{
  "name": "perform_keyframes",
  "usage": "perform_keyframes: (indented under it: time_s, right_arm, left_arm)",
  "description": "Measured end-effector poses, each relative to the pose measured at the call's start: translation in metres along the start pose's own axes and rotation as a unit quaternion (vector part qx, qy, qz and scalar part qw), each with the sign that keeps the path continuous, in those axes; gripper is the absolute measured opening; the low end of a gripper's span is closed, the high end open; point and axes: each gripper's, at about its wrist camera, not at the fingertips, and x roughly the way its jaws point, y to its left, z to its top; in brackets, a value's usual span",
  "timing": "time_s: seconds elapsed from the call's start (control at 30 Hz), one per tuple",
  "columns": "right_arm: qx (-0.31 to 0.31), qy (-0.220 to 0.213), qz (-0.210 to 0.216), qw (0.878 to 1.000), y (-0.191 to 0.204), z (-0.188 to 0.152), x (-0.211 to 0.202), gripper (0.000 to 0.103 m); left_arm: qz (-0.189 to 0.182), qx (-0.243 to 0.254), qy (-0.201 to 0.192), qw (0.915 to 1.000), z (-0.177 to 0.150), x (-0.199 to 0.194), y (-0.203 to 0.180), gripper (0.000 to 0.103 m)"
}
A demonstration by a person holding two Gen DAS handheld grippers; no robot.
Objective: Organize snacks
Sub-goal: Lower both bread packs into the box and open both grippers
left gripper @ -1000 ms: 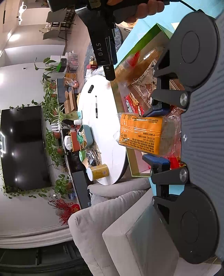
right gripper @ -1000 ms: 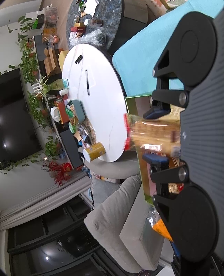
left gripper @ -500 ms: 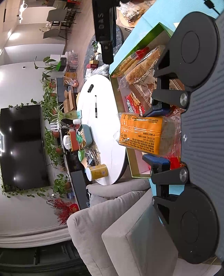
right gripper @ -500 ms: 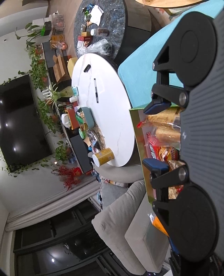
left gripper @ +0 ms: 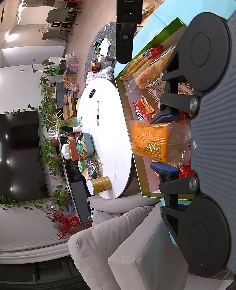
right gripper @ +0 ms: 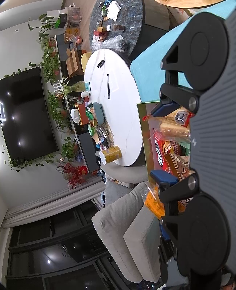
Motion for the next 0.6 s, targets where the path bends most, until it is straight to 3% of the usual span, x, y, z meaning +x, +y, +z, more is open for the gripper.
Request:
perform_keyframes:
  time_s: [0.43,0.6]
  right_arm:
    - [-0.003,0.002,0.003,1.0,0.007,-0.007,-0.009,0.073]
    - [-0.022,-0.004,0.001,1.0,0.019,-0.011,-0.027,0.073]
  left_arm:
    - [0.016,-0.004,-0.023,0.9996,-0.012,-0.024,-0.002,0.085]
    - [0.013,-0.016,-0.039,0.999,-0.018,-0.048,-0.002,0.087]
